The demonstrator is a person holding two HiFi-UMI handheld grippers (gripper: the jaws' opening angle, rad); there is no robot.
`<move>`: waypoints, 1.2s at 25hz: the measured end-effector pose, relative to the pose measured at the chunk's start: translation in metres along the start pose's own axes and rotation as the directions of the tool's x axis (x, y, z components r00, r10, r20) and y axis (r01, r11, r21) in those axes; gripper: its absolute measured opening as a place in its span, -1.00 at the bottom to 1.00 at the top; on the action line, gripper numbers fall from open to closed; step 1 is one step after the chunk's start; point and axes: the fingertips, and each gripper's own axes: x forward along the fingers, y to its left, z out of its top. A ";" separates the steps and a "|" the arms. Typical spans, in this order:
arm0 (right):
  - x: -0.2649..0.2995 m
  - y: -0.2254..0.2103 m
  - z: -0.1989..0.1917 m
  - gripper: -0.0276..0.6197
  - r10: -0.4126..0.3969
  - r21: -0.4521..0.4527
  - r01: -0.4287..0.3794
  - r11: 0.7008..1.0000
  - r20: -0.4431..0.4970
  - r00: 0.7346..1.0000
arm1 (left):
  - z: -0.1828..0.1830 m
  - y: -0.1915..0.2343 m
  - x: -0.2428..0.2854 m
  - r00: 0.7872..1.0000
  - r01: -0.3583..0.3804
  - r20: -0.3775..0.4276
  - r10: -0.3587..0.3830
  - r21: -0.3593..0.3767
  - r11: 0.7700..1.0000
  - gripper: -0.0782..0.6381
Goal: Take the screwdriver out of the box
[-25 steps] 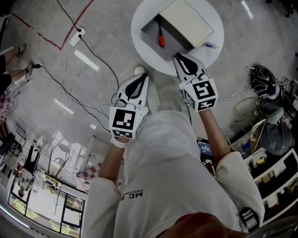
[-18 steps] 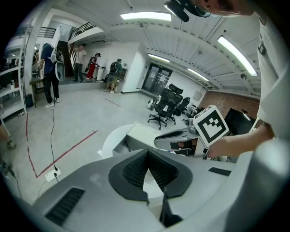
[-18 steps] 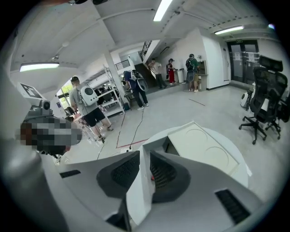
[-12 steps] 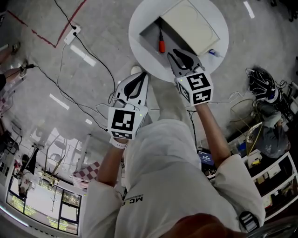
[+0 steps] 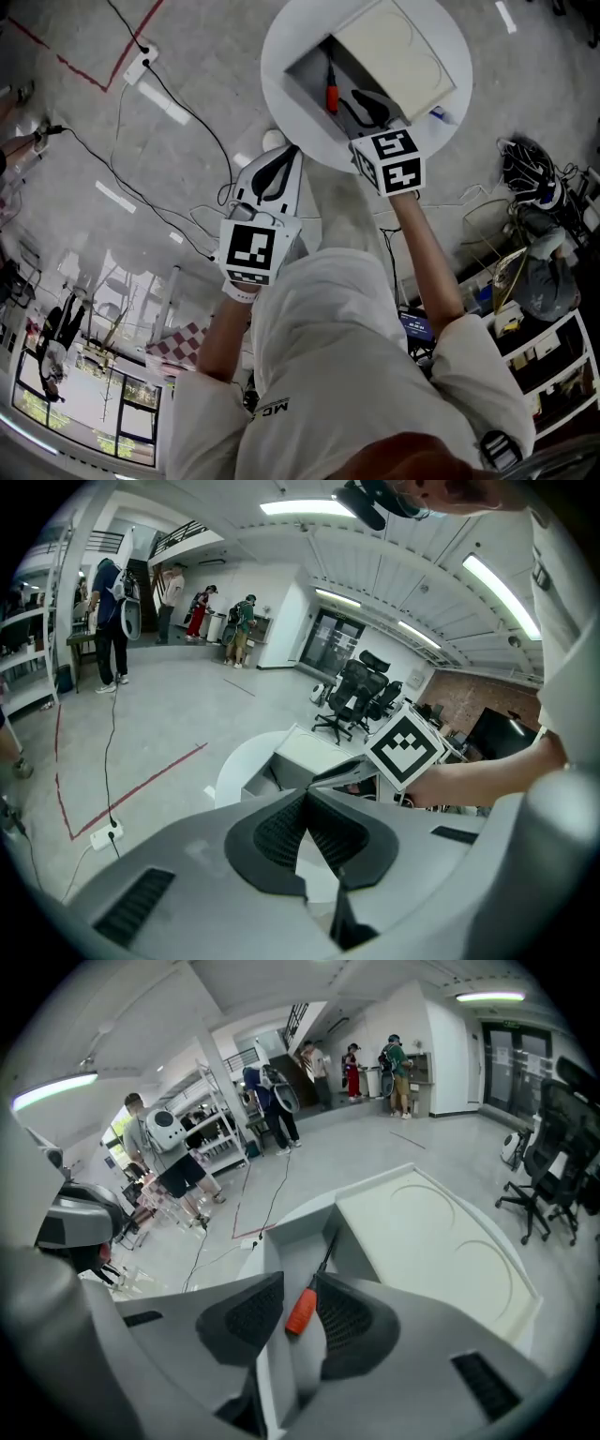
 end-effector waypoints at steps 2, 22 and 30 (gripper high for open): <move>0.007 0.000 -0.002 -0.45 0.007 0.004 -0.007 1.000 -0.021 1.000 | -0.001 0.002 0.002 1.000 0.000 -0.002 0.000 -0.005 1.000 -0.75; 0.063 -0.007 -0.030 -0.35 0.045 0.051 -0.036 0.998 -0.185 0.982 | -0.025 0.001 0.013 0.999 0.014 -0.035 -0.016 -0.045 0.999 -0.76; 0.075 -0.009 -0.042 -0.34 0.004 0.005 -0.003 1.000 -0.244 0.970 | -0.034 0.002 0.011 0.999 0.007 -0.041 -0.010 -0.055 0.998 -0.75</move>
